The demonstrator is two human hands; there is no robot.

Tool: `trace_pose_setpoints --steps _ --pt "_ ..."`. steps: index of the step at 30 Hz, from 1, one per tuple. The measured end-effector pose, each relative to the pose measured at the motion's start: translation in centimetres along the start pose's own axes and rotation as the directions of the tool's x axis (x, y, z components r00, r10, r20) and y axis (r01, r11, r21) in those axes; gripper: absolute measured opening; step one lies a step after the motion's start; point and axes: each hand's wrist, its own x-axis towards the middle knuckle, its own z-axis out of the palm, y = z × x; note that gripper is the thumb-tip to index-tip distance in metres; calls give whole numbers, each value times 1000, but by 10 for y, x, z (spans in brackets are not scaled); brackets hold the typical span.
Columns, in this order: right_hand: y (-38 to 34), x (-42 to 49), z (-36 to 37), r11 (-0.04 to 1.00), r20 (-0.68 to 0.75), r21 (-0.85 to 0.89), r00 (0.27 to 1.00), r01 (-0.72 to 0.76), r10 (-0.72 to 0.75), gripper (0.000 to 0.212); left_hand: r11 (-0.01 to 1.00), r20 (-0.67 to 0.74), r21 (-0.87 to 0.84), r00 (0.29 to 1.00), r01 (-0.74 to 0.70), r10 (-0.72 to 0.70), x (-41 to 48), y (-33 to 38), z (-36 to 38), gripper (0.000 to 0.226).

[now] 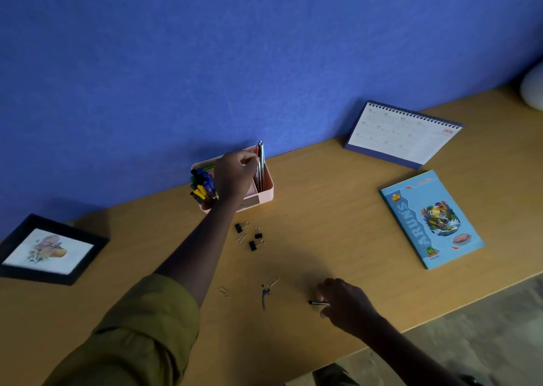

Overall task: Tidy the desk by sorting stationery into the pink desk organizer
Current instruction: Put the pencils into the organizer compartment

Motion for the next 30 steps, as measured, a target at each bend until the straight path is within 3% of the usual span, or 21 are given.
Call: trace_pose_setpoints --steps 8,15,18,20,22,24,25,27,30 --pt "-6 -1 6 995 -65 -101 998 13 -20 16 999 -33 45 999 5 -3 2 -12 13 15" --pt "-8 1 2 992 -85 -125 996 -4 -6 18 995 -25 96 999 39 -37 5 -19 21 16" --pt "-11 5 -5 995 -90 28 991 -94 96 19 995 -33 85 998 51 -49 4 -20 23 16" --pt "-13 11 -16 951 -67 245 975 -191 213 12 997 -17 59 999 52 -51 3 -20 22 16" --pt "-13 20 -29 778 -17 584 955 -232 297 6 998 -14 28 998 56 -56 2 -20 20 18" --pt "-14 27 -47 468 73 850 934 -242 351 10 998 -26 -5 997 67 -67 0 -18 17 21" --pt "-15 30 -56 327 122 914 932 -239 342 9 997 -27 -20 997 69 -70 -3 -17 16 23" --pt "-16 36 -72 143 164 967 944 -212 286 7 996 5 -55 997 75 -75 -13 -11 13 25" --pt "-20 47 -92 18 151 987 958 -160 244 18 982 204 -183 979 46 -8 -33 -7 9 20"
